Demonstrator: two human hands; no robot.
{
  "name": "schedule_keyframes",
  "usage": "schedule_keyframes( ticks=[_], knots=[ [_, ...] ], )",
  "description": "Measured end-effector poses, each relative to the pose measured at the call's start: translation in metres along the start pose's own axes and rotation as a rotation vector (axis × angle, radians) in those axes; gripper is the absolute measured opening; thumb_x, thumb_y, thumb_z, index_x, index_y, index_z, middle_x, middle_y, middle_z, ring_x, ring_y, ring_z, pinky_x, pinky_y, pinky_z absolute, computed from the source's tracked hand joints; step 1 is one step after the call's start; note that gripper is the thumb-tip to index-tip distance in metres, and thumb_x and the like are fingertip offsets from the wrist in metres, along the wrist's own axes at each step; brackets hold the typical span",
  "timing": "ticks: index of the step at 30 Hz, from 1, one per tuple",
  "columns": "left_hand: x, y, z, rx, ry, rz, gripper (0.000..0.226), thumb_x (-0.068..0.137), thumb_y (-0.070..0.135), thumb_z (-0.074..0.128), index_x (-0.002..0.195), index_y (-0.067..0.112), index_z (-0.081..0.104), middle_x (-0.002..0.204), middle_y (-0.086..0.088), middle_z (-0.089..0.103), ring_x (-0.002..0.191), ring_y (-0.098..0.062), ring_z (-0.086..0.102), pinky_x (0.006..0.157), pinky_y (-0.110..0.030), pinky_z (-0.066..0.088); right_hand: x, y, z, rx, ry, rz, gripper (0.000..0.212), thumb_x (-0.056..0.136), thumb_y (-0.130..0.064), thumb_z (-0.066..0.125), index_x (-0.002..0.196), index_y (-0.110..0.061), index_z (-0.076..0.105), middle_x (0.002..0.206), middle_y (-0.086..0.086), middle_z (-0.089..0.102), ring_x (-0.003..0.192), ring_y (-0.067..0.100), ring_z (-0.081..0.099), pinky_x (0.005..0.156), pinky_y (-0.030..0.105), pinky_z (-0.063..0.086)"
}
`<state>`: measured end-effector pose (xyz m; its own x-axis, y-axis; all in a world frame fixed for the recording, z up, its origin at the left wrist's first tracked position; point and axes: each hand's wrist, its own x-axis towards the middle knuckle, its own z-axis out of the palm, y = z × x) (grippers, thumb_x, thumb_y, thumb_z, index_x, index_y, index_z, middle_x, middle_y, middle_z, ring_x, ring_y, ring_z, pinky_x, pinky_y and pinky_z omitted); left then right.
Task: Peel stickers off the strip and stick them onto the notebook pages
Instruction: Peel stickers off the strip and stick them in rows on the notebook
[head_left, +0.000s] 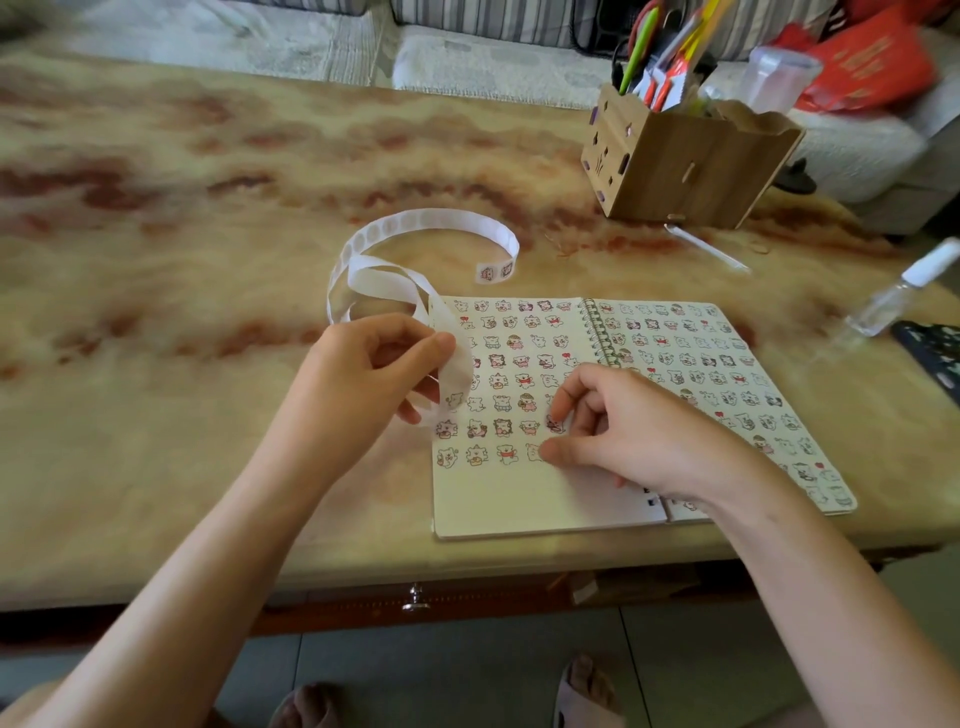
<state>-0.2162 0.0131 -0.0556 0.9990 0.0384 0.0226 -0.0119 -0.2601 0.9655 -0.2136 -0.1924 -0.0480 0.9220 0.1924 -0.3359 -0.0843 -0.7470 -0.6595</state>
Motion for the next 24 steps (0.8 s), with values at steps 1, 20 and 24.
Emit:
schedule_keyframes(
  ticks=[1,20,24],
  knots=[
    [0.0,0.0,0.001,-0.005,0.002,0.008,0.016,0.09,0.018,0.06,0.081,0.011,0.071,0.07,0.0,0.073,0.057,-0.004,0.064,0.05,-0.016,0.05,0.0,0.001,-0.001,-0.003,-0.007,-0.003,0.021,0.08,-0.026,0.076,0.09,-0.023,0.057,0.074,-0.002,0.056,0.063,0.012,0.052,0.053,0.028,0.044],
    [-0.001,0.008,0.004,-0.161,0.035,0.106,0.023,0.093,0.021,0.056,0.078,0.009,0.069,0.064,-0.001,0.068,0.059,-0.008,0.061,0.05,-0.017,0.048,0.0,-0.03,0.033,0.547,0.325,-0.476,0.012,0.079,-0.006,0.076,0.086,-0.012,0.068,0.08,0.004,0.071,0.069,0.011,0.063,0.063,0.023,0.052],
    [-0.002,0.01,0.004,-0.162,-0.013,0.076,0.029,0.092,0.028,0.054,0.076,0.011,0.071,0.068,0.001,0.071,0.061,-0.007,0.064,0.051,-0.017,0.048,0.002,-0.028,0.03,0.53,0.369,-0.466,0.009,0.08,-0.01,0.074,0.085,-0.017,0.071,0.077,-0.004,0.071,0.069,0.005,0.064,0.064,0.019,0.05]
  ],
)
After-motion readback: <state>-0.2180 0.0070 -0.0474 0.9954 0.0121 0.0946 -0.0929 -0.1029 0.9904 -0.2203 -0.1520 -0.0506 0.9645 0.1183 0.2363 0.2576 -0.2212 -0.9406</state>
